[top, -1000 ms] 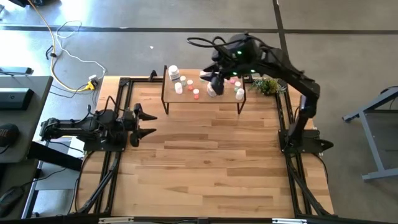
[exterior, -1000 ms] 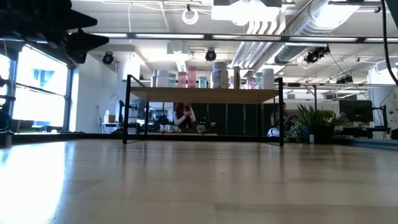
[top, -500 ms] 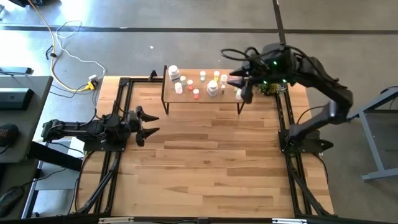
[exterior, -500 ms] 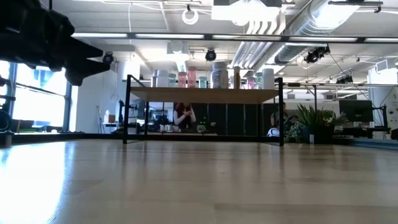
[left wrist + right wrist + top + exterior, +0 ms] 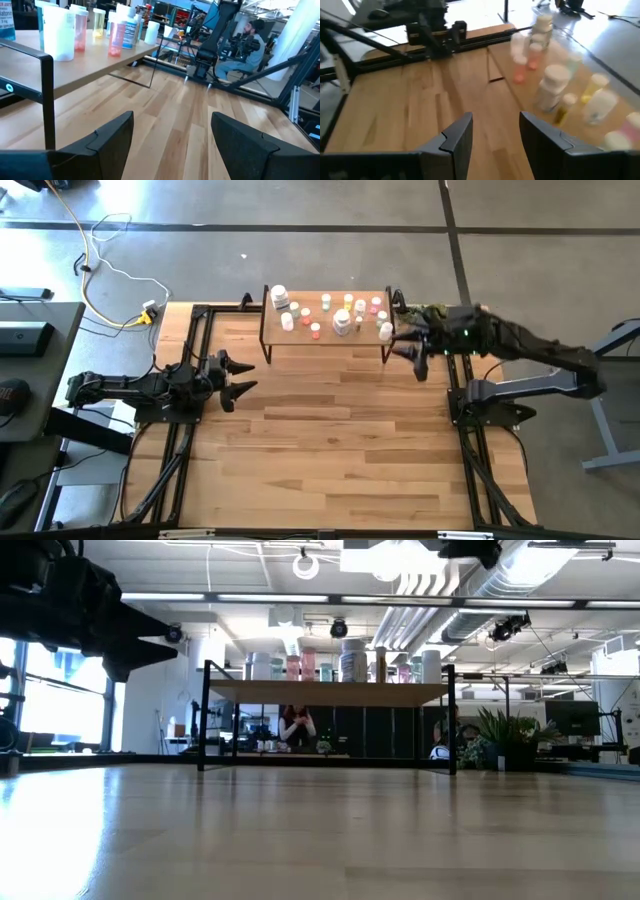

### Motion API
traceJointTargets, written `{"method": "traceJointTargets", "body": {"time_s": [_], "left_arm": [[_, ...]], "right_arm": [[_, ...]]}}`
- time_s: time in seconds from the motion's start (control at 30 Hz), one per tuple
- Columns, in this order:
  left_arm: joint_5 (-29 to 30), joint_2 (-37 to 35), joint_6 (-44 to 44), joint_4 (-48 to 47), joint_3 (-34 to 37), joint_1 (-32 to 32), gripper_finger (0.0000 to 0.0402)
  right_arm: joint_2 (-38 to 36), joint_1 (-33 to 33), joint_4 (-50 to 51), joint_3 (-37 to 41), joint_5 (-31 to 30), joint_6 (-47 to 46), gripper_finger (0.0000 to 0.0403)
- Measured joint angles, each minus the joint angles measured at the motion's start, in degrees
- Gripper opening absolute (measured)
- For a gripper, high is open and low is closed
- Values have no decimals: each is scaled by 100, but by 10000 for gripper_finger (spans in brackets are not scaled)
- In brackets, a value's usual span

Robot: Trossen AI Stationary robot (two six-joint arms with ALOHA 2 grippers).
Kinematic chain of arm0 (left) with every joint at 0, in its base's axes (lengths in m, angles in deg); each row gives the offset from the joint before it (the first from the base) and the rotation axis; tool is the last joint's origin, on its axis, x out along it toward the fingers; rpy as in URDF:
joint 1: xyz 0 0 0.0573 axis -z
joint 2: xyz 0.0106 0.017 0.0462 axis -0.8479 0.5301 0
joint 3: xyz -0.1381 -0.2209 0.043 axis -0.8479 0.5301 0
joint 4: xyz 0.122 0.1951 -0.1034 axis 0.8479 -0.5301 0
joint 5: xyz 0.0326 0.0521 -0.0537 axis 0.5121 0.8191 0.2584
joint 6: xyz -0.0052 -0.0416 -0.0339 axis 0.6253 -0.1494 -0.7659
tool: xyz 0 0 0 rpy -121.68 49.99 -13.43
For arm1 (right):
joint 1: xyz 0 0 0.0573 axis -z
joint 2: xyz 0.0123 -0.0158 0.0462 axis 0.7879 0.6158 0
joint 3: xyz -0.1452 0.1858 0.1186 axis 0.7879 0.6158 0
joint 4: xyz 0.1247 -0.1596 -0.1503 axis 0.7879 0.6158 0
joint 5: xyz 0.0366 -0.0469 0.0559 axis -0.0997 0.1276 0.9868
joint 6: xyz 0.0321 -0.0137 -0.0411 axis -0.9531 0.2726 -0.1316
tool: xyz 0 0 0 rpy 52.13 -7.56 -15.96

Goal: Pick and place medicine bottles onto shelf by color
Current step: Return to Home Position

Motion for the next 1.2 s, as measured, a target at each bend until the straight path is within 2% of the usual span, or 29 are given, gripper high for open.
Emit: {"method": "traceJointTargets", "body": {"time_s": [0.3,0.57,0.73,1.2], "left_arm": [[-2,0,14,22,0,0,257],[-2,0,14,23,0,0,257],[-2,0,16,24,0,0,257],[-4,0,16,24,-2,0,257]], "right_arm": [[-1460,-407,-1479,2568,95,-610,154],[-2188,-811,-3129,4421,95,-1345,154],[-2540,-1001,-3461,5052,95,-1525,154],[-3934,-1176,-3452,5876,28,-1717,154]]}}
